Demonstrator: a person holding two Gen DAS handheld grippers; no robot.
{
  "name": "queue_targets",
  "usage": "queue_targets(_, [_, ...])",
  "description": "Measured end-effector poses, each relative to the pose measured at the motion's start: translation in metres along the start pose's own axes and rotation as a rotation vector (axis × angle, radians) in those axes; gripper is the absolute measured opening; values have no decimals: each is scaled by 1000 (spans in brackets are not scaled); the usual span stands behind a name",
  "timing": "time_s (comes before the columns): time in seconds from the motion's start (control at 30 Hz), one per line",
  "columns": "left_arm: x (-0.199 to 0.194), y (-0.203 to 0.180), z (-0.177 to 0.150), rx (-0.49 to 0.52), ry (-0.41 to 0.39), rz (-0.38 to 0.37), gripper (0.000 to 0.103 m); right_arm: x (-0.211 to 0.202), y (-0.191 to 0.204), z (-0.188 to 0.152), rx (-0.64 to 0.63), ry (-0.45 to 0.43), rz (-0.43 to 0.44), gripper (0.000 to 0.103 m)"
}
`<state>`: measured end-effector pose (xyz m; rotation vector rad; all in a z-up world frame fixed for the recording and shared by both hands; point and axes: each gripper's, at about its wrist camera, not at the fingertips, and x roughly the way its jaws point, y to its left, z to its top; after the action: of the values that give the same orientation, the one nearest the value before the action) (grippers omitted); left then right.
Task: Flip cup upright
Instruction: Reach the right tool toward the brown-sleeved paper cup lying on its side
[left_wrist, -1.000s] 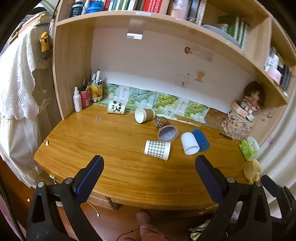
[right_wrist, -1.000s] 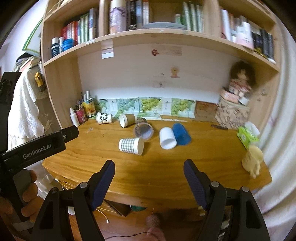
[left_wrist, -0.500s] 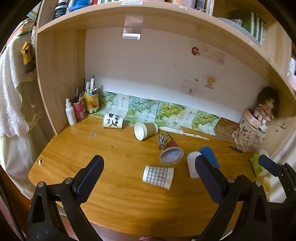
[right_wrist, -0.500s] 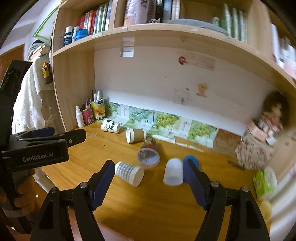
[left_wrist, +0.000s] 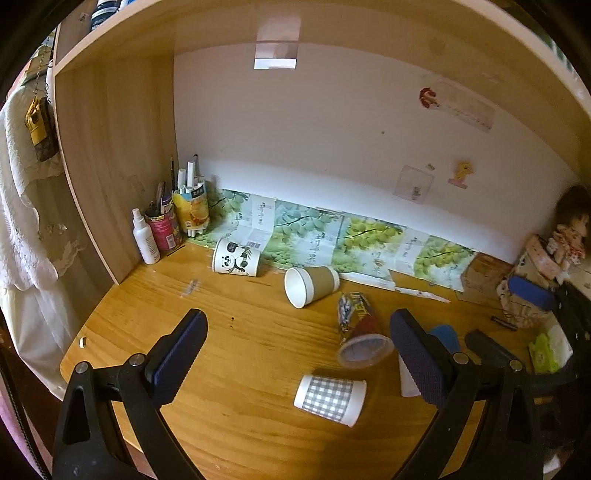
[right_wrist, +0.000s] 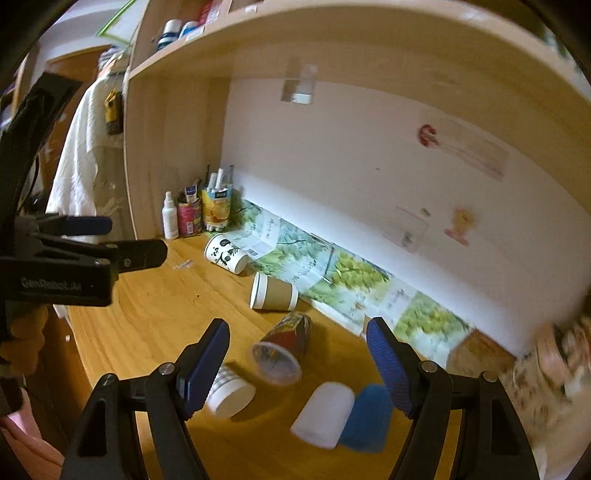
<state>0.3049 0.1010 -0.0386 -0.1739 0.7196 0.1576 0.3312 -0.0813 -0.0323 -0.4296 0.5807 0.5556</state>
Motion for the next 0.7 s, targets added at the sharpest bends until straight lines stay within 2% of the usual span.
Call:
queue_targets(0.33, [33,-2,1,-1,71,54,100,61,-26,18,-184,-42,82,77])
queue_targets(0.7, [69,2,-2,-26,132,52,100,132,-35,30,-378,-38,236,77])
